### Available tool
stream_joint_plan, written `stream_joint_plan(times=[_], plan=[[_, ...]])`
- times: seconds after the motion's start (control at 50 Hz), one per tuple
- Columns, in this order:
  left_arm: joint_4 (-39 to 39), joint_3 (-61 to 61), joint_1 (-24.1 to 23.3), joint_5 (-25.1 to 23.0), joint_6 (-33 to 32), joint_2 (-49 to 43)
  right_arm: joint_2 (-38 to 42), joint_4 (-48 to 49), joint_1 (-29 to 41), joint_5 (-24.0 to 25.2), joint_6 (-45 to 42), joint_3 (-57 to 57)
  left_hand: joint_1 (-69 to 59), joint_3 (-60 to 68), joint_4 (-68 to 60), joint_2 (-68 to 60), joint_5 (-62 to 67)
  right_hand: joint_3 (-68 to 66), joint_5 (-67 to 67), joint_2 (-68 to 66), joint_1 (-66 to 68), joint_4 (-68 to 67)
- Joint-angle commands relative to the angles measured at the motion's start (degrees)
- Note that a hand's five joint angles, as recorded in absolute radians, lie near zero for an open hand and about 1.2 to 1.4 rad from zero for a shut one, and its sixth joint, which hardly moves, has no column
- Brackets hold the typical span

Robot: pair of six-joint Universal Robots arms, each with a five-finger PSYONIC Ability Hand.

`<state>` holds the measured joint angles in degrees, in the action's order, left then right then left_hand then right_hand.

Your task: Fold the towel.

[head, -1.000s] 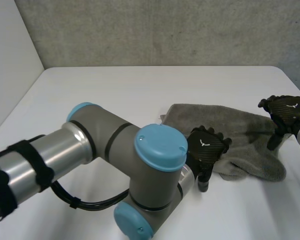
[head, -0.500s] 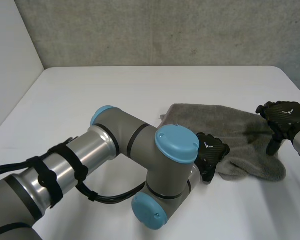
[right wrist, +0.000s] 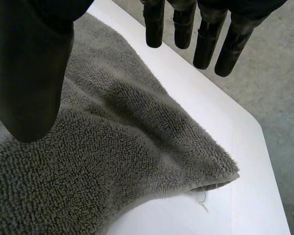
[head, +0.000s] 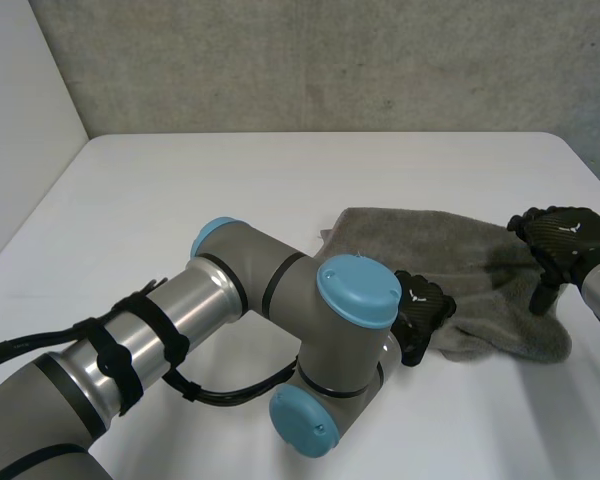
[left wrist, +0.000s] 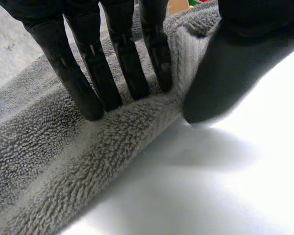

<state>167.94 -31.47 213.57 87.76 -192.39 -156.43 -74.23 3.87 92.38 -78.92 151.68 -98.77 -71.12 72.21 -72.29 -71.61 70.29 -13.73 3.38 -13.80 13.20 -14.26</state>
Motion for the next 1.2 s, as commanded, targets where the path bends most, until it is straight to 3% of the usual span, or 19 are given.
stream_joint_plan(times=[0.02, 0.2, 0.32, 0.36, 0.48, 0.62, 0.76, 0.8, 0.86, 0.96, 1.1, 1.14, 1.18, 1.2], plan=[[0.1, 0.4, 0.0, 0.1, 0.2, 0.3, 0.0, 0.3, 0.1, 0.0, 0.0, -0.2, -8.9, 7.8, -7.7, -8.4, -0.3, 3.7, -3.4, 3.8, -3.2, 4.3], [-0.2, -1.1, 0.3, 0.1, 0.5, 3.2, 0.0, 0.3, 0.1, -0.1, 0.0, -0.2, -8.9, 7.8, -7.7, -8.4, -0.3, 3.7, -3.4, 3.8, -3.2, 4.3], [0.0, -12.0, 3.2, -0.3, 0.4, 11.1, -0.1, 0.3, 0.2, 0.1, 0.1, -0.2, -8.9, 7.8, -7.7, -8.4, -0.3, 3.7, -3.4, 3.8, -3.2, 4.3], [2.3, -20.2, 7.8, -0.7, 0.0, 17.8, -0.1, 0.3, 0.1, 0.1, 0.2, -0.2, -8.9, 7.8, -7.7, -8.4, -0.3, 3.7, -3.4, 3.8, -3.2, 4.3], [8.2, -31.0, 14.9, -1.4, -0.8, 27.1, -0.4, 0.3, -0.1, 0.3, 0.2, -0.3, -8.9, 7.8, -7.7, -8.4, -0.3, 3.7, -3.4, 3.8, -3.2, 4.3], [11.6, -44.0, 25.8, -6.7, -5.6, 36.5, -2.2, 0.0, 1.2, 1.3, 0.4, -1.6, -8.9, 7.8, -7.7, -8.4, -0.3, 3.7, -3.4, 3.8, -3.2, 4.3], [13.6, -54.3, 31.4, -10.7, -8.3, 42.0, -4.3, -0.4, 3.9, 3.8, 0.9, -2.3, -8.9, 7.8, -7.7, -8.4, -0.3, 3.7, -3.4, 3.8, -3.2, 4.3], [17.5, -59.8, 33.8, -12.2, -8.5, 44.6, -5.0, -0.4, 5.3, 4.0, 0.9, -2.9, -8.9, 7.8, -7.7, -8.4, -0.3, 3.7, -3.4, 3.8, -3.2, 4.3], [20.0, -62.1, 35.3, -12.4, -8.6, 45.9, -5.0, -0.4, 6.1, 3.9, 0.8, -3.0, -8.9, 7.8, -7.7, -8.4, -0.3, 3.7, -3.4, 3.8, -3.2, 4.3], [26.6, -65.9, 42.6, -11.9, -8.6, 48.5, -5.0, -0.4, 7.6, 3.5, 0.7, -2.9, -8.9, 7.8, -7.7, -8.4, -0.3, 3.7, -3.4, 3.8, -3.2, 4.3], [26.7, -65.1, 45.4, -11.6, -7.6, 48.5, -5.5, -0.7, 7.8, 3.6, 0.6, -3.2, -8.9, 7.8, -7.7, -8.4, -0.3, 3.7, -3.4, 3.8, -3.2, 4.3], [26.7, -64.8, 45.1, -11.6, -7.4, 48.4, -5.7, -0.8, 7.8, 3.7, 0.5, -3.4, -1.3, 0.2, -0.2, -0.8, -7.8, 3.7, -3.4, 3.8, -3.2, 4.3], [26.6, -65.5, 44.7, -11.6, -7.2, 48.6, -6.4, -1.4, 7.8, 4.0, 0.0, -4.2, 45.9, -47.0, 47.1, 46.4, -55.1, 3.7, -3.4, 3.8, -3.2, 4.3], [26.6, -65.5, 44.7, -11.6, -7.2, 48.6, -6.5, -1.4, 7.8, 4.0, 0.0, -4.2, 46.1, -47.2, 47.3, 46.6, -55.3, 3.7, -3.4, 3.8, -3.2, 4.3]])
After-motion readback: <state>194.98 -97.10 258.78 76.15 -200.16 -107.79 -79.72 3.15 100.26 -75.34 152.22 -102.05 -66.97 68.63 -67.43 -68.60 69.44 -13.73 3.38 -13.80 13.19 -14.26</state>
